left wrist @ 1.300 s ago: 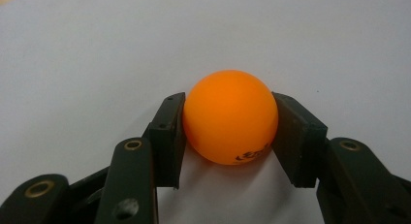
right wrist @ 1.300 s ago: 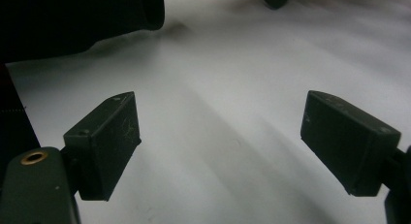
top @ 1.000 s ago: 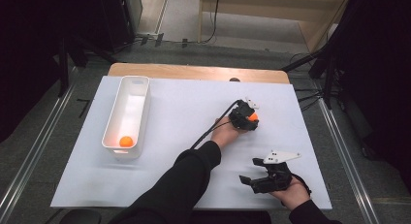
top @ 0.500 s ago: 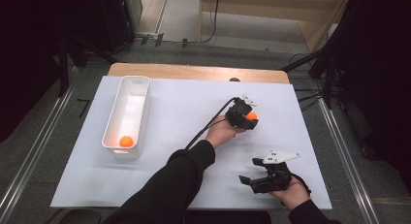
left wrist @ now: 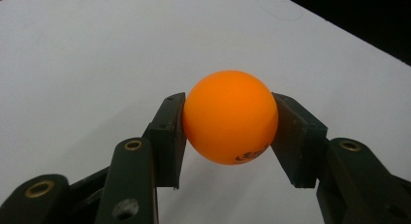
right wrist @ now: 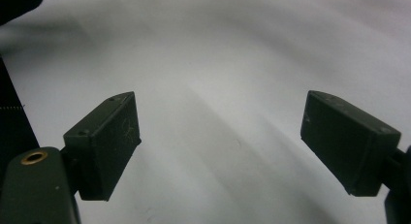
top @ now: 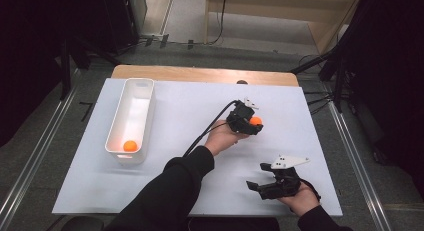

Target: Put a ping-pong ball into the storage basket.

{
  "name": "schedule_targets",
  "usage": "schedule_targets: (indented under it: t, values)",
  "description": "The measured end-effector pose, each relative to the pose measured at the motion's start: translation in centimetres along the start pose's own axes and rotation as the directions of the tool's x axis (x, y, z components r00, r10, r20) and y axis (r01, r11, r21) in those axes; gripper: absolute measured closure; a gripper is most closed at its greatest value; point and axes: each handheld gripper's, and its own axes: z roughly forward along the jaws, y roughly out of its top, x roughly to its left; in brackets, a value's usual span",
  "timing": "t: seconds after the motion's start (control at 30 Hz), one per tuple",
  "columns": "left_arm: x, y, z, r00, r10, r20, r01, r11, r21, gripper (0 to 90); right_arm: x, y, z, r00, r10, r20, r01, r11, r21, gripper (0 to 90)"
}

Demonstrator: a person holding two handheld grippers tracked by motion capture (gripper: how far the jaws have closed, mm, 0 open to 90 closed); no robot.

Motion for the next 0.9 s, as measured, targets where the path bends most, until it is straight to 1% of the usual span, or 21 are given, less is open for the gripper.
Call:
schedule_targets:
  t: [0.1,0.23,0.27,0.3,0.37,0.43,0.47,0.63,0.73,0.83,0.9]
  values:
    - [-0.1,-0.1,-0.5,0.9999,0.01,0.006,-0.01,0.9999,-0.003,51.0,0.0,0.0,0.0,1.0,0.002,-0.001,-0.002,1.0,0.001,12.6]
    - [-0.3,-0.2,-1.2,0.9993,0.037,0.006,-0.037,0.9993,-0.007,51.1,-0.1,0.0,0.0,1.0,-0.002,0.001,0.002,1.0,0.003,12.6]
    - [-0.4,-0.2,-1.4,0.9994,0.035,0.005,-0.035,0.9993,-0.012,51.0,-0.1,0.0,0.0,1.0,-0.004,0.004,0.004,1.0,0.001,12.5]
    - [-0.4,-0.2,-1.6,0.9991,0.041,0.006,-0.041,0.9991,-0.01,51.0,-0.1,0.0,0.0,1.0,-0.003,0.005,0.003,1.0,0.001,12.6]
    - [-0.4,-0.3,-2.0,0.999,0.043,0.016,-0.043,0.999,-0.011,51.0,-0.1,0.0,0.0,1.0,-0.005,0.004,0.005,1.0,0.0,12.5]
    - [-0.5,-0.5,-2.2,0.9985,0.053,0.016,-0.053,0.9986,-0.01,51.0,-0.1,0.0,0.0,1.0,0.0,0.007,0.0,1.0,-0.001,12.5]
    - [-0.5,-0.6,-2.3,0.9978,0.061,0.024,-0.061,0.9981,-0.01,51.0,-0.1,0.0,0.0,1.0,-0.003,0.006,0.003,1.0,0.001,12.5]
    - [-0.6,-1.0,-2.9,0.9973,0.068,0.028,-0.068,0.9977,-0.011,51.0,-0.1,0.0,-0.1,0.9999,-0.005,0.011,0.005,1.0,-0.008,12.6]
    - [-0.5,-1.3,-3.3,0.9975,0.065,0.027,-0.065,0.9979,-0.008,51.0,-0.1,0.0,-0.1,0.9999,-0.003,0.011,0.003,1.0,-0.005,12.6]
    - [-0.5,-1.6,-3.7,0.9982,0.052,0.03,-0.052,0.9986,-0.014,51.0,-0.1,0.0,-0.1,0.9999,-0.002,0.01,0.002,1.0,-0.005,12.5]
    - [-0.5,-1.7,-4.0,0.9981,0.054,0.029,-0.054,0.9985,-0.011,51.0,-0.1,0.0,-0.1,0.9999,-0.002,0.01,0.002,1.0,-0.006,12.5]
